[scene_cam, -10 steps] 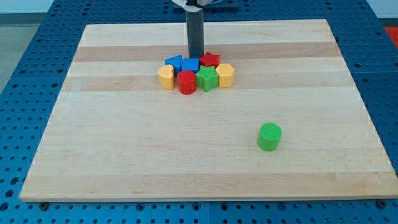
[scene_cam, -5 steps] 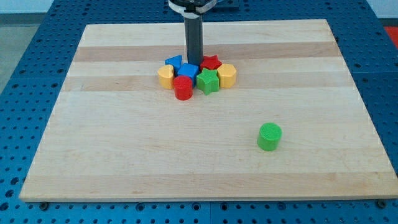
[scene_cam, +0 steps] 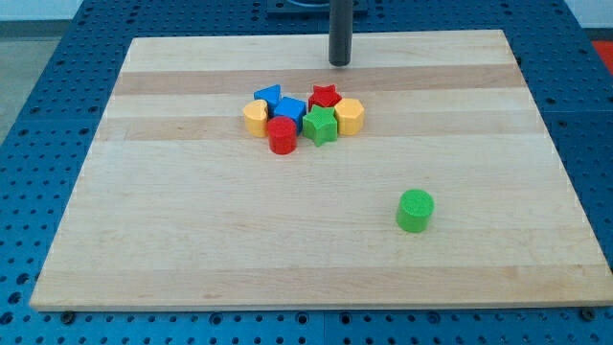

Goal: Push the red star into the blue cube and green star

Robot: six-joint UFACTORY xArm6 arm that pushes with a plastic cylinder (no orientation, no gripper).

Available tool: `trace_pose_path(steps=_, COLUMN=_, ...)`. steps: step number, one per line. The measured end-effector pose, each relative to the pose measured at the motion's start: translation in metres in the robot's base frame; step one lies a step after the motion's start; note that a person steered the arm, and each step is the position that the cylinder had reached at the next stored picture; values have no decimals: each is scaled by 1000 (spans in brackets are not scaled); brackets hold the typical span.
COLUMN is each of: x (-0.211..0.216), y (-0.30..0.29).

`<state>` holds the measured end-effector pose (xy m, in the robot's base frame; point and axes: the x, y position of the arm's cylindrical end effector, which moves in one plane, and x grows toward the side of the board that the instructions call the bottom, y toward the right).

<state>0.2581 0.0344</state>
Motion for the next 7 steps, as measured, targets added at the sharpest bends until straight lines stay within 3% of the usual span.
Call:
trace_pose_path(steps=4, x=62, y=1)
trace_pose_path(steps=7, x=67, y=-5)
